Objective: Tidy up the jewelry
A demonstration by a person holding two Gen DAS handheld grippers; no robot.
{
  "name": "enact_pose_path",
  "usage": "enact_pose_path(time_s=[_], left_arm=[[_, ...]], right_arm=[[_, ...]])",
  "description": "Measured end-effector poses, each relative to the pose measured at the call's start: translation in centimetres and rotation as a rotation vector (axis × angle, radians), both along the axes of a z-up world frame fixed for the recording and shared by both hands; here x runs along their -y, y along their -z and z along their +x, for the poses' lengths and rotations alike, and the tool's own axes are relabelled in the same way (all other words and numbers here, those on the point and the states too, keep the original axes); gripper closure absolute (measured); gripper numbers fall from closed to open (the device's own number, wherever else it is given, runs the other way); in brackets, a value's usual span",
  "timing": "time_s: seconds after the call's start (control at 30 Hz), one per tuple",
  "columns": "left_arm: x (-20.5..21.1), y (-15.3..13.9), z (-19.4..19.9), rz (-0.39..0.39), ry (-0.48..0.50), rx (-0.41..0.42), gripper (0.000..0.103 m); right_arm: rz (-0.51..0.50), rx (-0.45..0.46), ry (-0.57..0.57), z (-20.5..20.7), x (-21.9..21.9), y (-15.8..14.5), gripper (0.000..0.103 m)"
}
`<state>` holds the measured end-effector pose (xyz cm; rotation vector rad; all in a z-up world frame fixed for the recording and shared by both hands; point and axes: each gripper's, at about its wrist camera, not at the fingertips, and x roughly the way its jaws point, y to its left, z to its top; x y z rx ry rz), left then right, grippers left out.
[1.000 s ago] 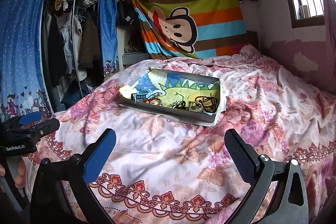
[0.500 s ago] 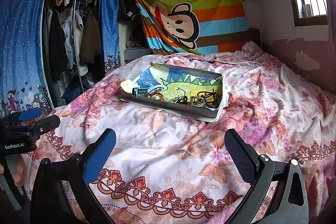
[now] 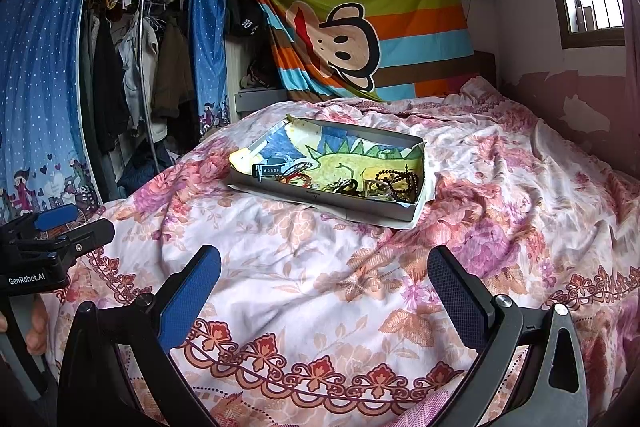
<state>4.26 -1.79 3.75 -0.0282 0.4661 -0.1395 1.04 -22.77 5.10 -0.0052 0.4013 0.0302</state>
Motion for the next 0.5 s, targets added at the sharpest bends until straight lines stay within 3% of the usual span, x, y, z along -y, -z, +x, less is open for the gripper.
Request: enact_pose_path(time_s=[0.5], left_arm=[[-0.05, -0.02, 0.02, 0.002, 0.000, 0.000, 0.000]], right_arm=[[0.000, -0.002, 0.000, -0.01, -0.06, -0.06, 0.002]])
